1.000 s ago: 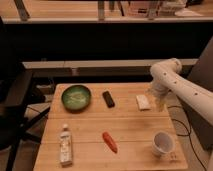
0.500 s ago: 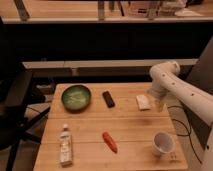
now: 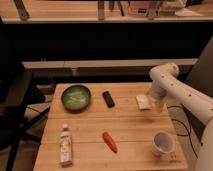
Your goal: Place the white sponge in the ceramic bowl
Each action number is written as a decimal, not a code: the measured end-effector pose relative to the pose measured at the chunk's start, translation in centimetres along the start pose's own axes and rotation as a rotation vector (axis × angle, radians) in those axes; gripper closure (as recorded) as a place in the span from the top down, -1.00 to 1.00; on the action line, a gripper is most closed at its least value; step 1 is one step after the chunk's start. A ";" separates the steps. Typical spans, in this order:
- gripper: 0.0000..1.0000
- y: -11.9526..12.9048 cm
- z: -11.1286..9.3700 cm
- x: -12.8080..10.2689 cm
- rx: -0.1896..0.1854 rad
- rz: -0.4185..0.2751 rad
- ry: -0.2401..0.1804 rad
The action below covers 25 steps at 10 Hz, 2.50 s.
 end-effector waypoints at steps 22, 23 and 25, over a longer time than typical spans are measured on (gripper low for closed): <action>0.60 0.6 5.2 0.3 -0.003 -0.052 -0.039; 0.60 0.7 5.4 0.3 -0.003 -0.053 -0.041; 0.60 0.7 5.6 0.2 -0.003 -0.056 -0.044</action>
